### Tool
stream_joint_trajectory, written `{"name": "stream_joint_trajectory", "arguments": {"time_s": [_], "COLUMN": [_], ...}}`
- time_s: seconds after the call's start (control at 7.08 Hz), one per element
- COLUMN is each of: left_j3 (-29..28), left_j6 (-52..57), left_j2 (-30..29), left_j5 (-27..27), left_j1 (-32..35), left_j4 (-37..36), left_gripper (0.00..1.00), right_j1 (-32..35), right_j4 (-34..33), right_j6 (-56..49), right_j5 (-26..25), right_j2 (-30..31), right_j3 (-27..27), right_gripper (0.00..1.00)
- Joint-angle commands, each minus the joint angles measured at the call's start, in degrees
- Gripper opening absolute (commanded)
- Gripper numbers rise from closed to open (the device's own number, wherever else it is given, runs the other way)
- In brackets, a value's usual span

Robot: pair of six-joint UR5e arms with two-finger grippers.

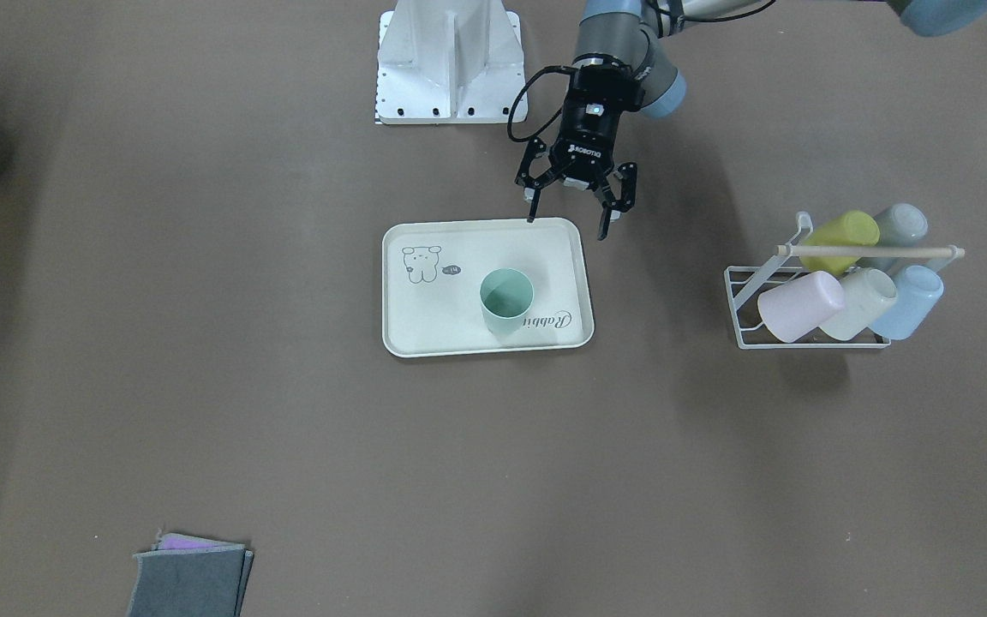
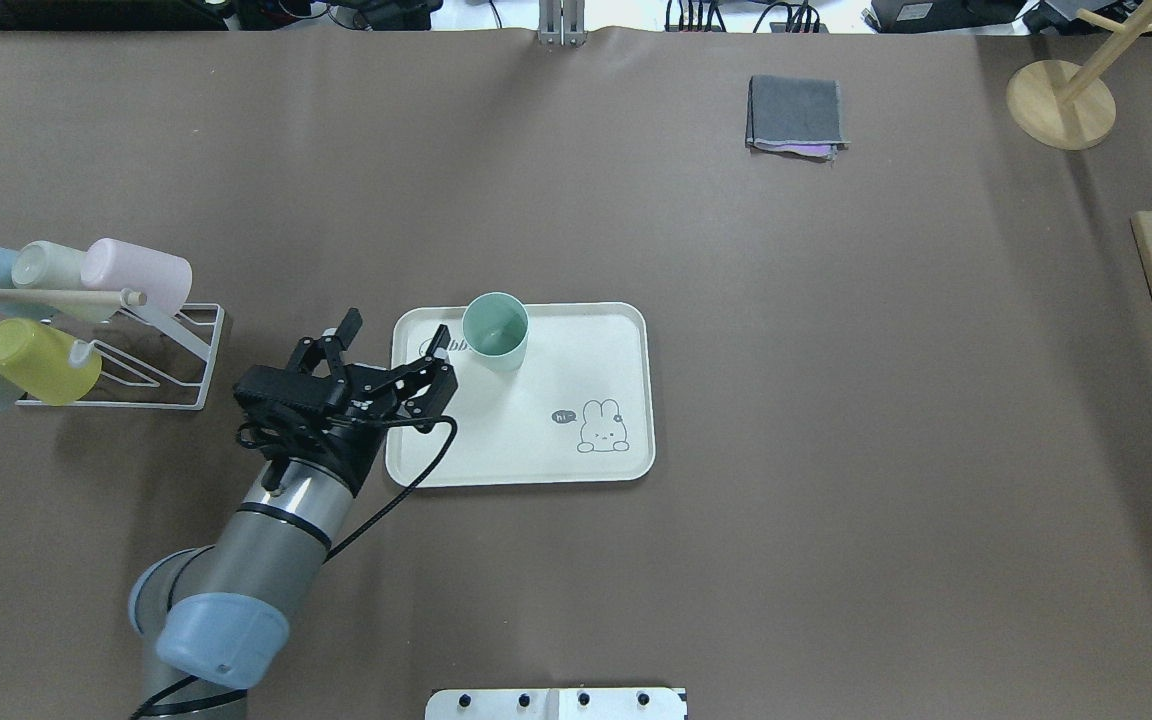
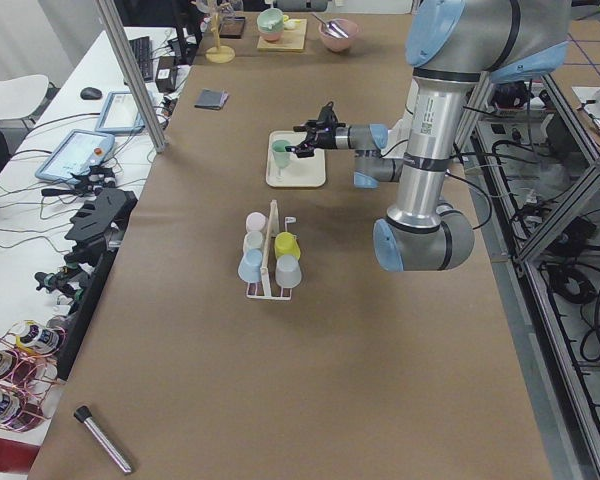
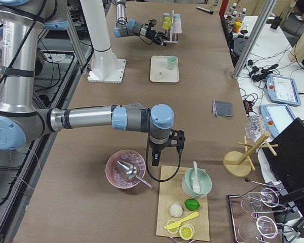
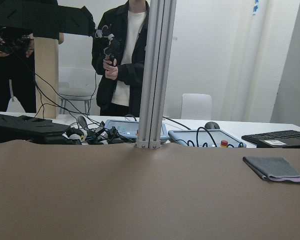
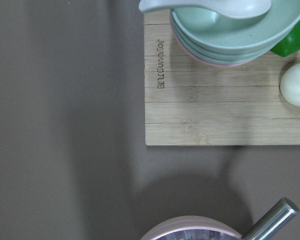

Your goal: Pick up and place green cup on tray

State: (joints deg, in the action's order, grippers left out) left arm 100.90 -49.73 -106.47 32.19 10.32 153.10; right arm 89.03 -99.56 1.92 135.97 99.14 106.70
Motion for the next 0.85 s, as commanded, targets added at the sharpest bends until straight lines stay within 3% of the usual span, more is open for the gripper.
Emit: {"name": "stream_joint_trajectory", "arguments": {"time_s": [0.0, 0.28, 0.42, 0.71], "left_j3": [11.1, 14.2, 15.0, 14.8], "left_j6": [0.3, 0.3, 0.2, -0.7], "left_j2": [11.8, 15.5, 18.0, 21.5], "left_j5": [3.0, 8.5, 13.9, 31.3], "left_j1": [0.7, 7.1, 11.6, 26.7], "left_j4": [-0.1, 0.3, 0.6, -0.6], "left_gripper": [0.98, 0.98, 0.98, 0.98], "right_j1": [0.0, 0.0, 0.0, 0.0], "right_j4": [0.1, 0.1, 0.1, 0.1], "right_j6": [-0.1, -0.1, -0.1, -0.1], "right_j5": [-0.1, -0.1, -0.1, -0.1], "right_j2": [-0.1, -0.1, -0.2, -0.3], "right_j3": [0.0, -0.1, 0.0, -0.1], "right_gripper": [1.00, 1.00, 1.00, 1.00]}}
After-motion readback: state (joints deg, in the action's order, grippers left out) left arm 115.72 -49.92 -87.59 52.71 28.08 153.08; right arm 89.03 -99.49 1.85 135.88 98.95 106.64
